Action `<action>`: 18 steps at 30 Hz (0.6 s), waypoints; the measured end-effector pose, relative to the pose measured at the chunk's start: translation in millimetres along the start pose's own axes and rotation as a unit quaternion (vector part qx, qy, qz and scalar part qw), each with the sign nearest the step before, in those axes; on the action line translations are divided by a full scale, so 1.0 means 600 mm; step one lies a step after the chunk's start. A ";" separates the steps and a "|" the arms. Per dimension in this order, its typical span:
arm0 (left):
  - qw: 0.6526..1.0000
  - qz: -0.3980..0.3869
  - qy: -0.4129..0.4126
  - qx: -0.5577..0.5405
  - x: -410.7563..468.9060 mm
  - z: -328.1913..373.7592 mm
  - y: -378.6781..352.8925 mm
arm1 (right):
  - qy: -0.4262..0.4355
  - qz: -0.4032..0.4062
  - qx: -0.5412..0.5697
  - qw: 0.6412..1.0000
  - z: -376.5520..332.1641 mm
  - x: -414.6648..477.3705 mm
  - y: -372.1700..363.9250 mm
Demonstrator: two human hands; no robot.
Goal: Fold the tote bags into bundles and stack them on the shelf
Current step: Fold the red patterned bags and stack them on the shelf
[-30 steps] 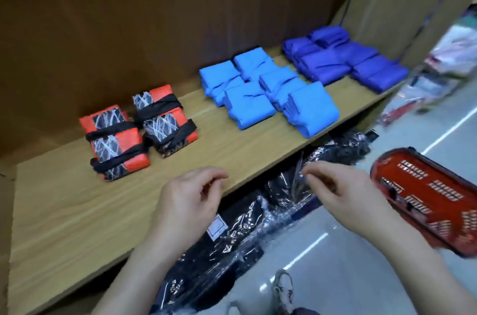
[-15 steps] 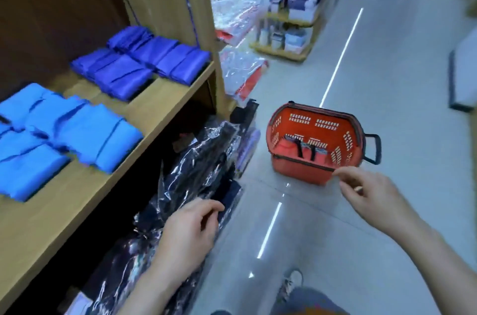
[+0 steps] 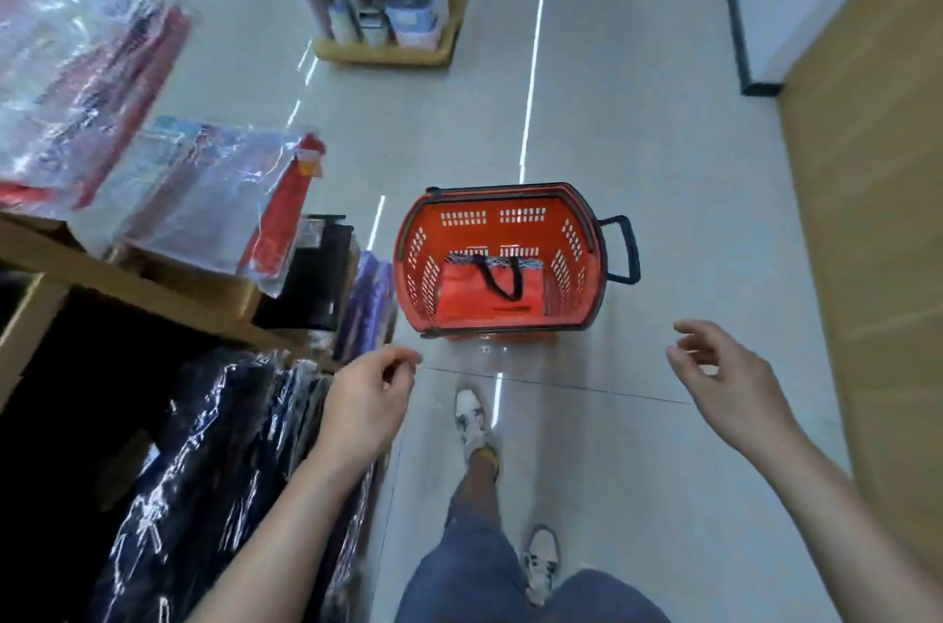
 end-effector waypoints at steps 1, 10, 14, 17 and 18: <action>1.000 -0.008 0.009 -0.005 0.030 0.007 -0.009 | -0.004 -0.006 0.002 1.000 0.000 0.016 -0.011; 0.989 -0.105 0.103 -0.007 0.403 0.007 -0.205 | -0.056 -0.062 0.003 0.996 0.063 0.316 -0.213; 0.980 -0.134 0.139 0.041 0.548 -0.046 -0.323 | -0.125 -0.073 0.069 0.987 0.164 0.453 -0.353; 0.968 -0.166 0.173 0.069 0.647 -0.116 -0.430 | -0.204 -0.106 0.100 0.968 0.284 0.544 -0.493; 0.964 -0.176 0.186 0.078 0.678 -0.144 -0.466 | -0.220 -0.127 0.104 0.962 0.326 0.571 -0.544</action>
Point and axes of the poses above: each hand's wrist, its own x-axis towards the middle knuckle, its own y-axis out of the back of the hand, z = x × y, the point moved 10 cm from there along x, towards the middle knuckle, and after that the axes turned 12 degrees about y, right-handed, at the moved point
